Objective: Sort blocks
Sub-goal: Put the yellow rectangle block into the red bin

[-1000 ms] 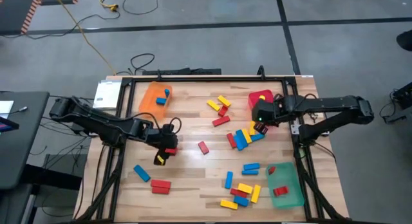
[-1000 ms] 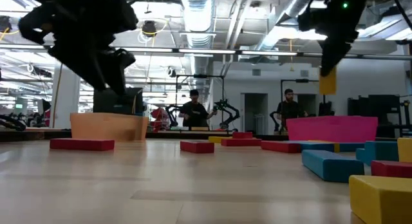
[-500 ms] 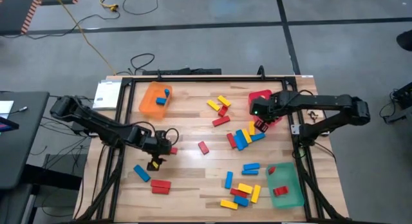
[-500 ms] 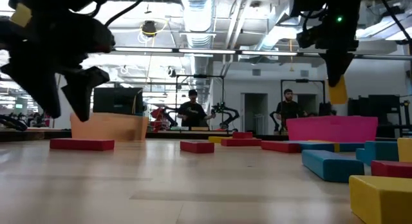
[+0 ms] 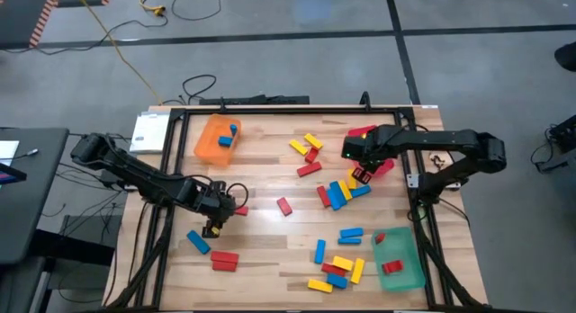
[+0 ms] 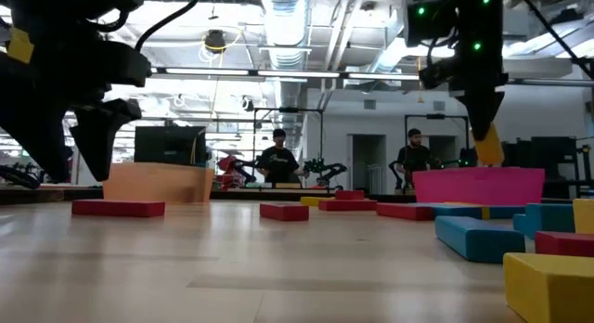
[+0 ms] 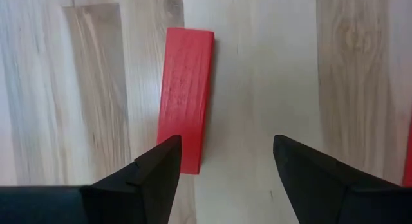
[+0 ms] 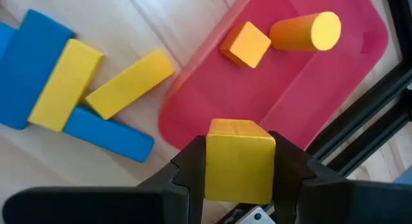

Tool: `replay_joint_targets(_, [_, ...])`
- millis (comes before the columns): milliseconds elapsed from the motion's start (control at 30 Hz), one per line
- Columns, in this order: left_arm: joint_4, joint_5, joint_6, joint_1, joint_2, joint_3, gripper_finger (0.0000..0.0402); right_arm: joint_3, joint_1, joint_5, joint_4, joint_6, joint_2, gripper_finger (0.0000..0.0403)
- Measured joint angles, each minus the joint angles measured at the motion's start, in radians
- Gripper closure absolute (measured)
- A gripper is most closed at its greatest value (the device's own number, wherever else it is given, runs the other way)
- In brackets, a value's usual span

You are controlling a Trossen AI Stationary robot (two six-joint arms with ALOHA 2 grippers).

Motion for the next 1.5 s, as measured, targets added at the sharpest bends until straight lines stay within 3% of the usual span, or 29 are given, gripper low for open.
replay_joint_targets(200, [-0.015,-0.002,0.055,0.031,0.092,0.0,0.0162,-0.013,-0.039,-0.002,0.017,-0.021,0.01,0.0271])
replay_joint_targets(500, [0.027,-0.031,0.089,0.056,0.158,0.005,0.0169,-0.147,-0.093,-0.074,0.068,-0.048,0.001,0.027])
replay_joint_targets(733, [0.047,-0.033,0.118,0.058,0.159,0.003,0.021,-0.178,-0.097,-0.076,0.176,-0.077,0.001,0.0259])
replay_joint_targets(1167, [0.123,-0.032,0.169,0.059,0.161,0.001,0.0279,-0.179,-0.088,-0.077,0.181,-0.093,0.001,0.0229])
replay_joint_targets(1300, [0.114,-0.023,0.169,0.059,0.162,0.01,0.027,-0.179,-0.07,-0.077,0.181,-0.093,0.001,0.0228])
replay_joint_targets(1500, [0.08,0.006,0.167,0.058,0.165,0.05,0.0225,-0.179,-0.044,-0.077,0.156,-0.079,0.001,0.0228])
